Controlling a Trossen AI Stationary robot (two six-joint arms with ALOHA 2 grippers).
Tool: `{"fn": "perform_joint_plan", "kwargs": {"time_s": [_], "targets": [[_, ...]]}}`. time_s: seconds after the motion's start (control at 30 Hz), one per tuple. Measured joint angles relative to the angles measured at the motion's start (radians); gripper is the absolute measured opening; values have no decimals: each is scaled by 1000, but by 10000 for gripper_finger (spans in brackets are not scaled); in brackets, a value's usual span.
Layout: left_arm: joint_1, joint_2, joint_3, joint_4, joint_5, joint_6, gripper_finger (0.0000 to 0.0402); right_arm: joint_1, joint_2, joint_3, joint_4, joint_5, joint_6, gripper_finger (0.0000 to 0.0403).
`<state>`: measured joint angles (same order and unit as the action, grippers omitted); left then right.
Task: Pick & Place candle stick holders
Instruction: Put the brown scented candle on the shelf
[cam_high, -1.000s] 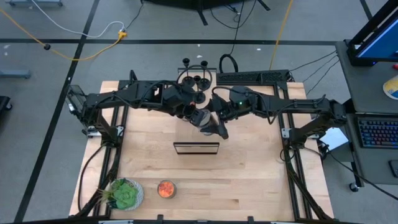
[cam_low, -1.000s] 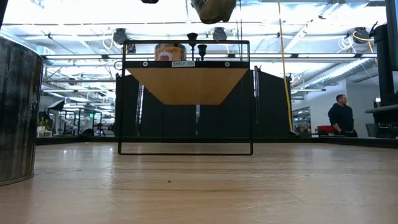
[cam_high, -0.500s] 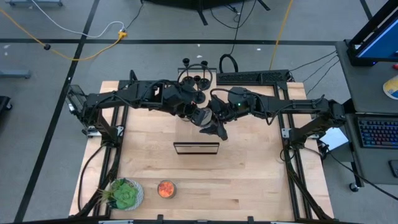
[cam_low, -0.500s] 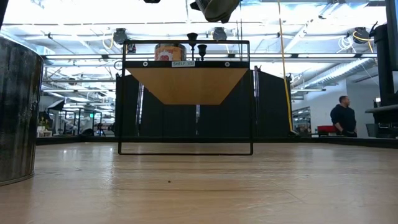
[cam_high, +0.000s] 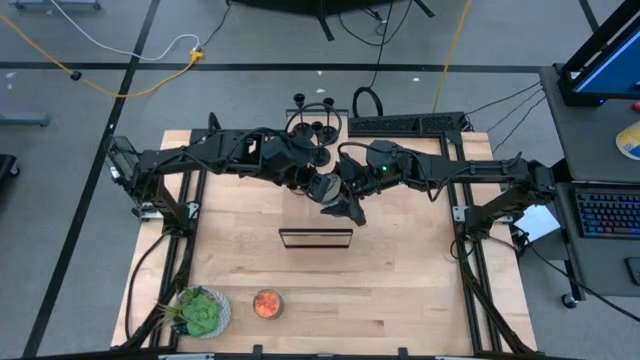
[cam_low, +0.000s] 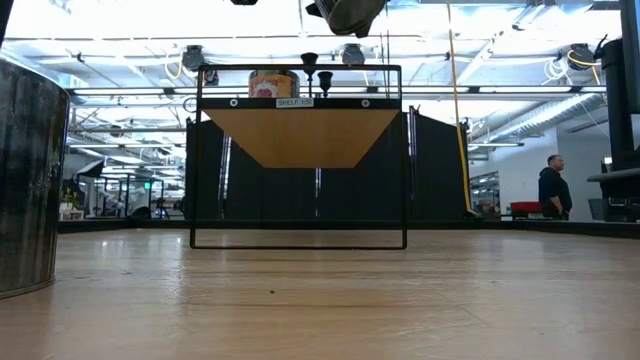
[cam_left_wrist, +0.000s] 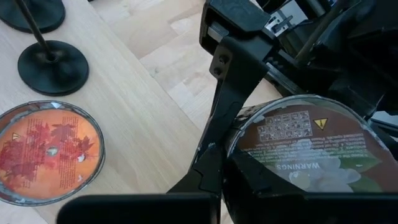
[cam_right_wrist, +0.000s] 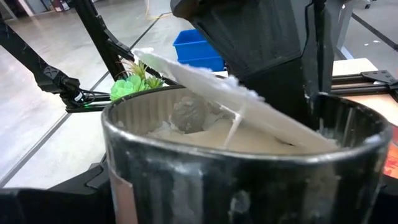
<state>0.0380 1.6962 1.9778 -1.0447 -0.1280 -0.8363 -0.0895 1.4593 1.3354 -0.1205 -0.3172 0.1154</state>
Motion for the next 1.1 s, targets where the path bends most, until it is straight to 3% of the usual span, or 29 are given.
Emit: {"fn": "perform_joint_plan", "kwargs": {"time_s": [0.63, 0.83, 1.1], "targets": [[20, -16, 0, 4, 4, 10, 122, 0, -15, -3, -86, 30, 1, 341], [1, -47, 1, 68, 30, 62, 127, -9, -15, -2, -84, 32, -3, 341], [-34, -32, 0, 104, 83, 88, 102, -26, -16, -1, -82, 31, -3, 341]]}}
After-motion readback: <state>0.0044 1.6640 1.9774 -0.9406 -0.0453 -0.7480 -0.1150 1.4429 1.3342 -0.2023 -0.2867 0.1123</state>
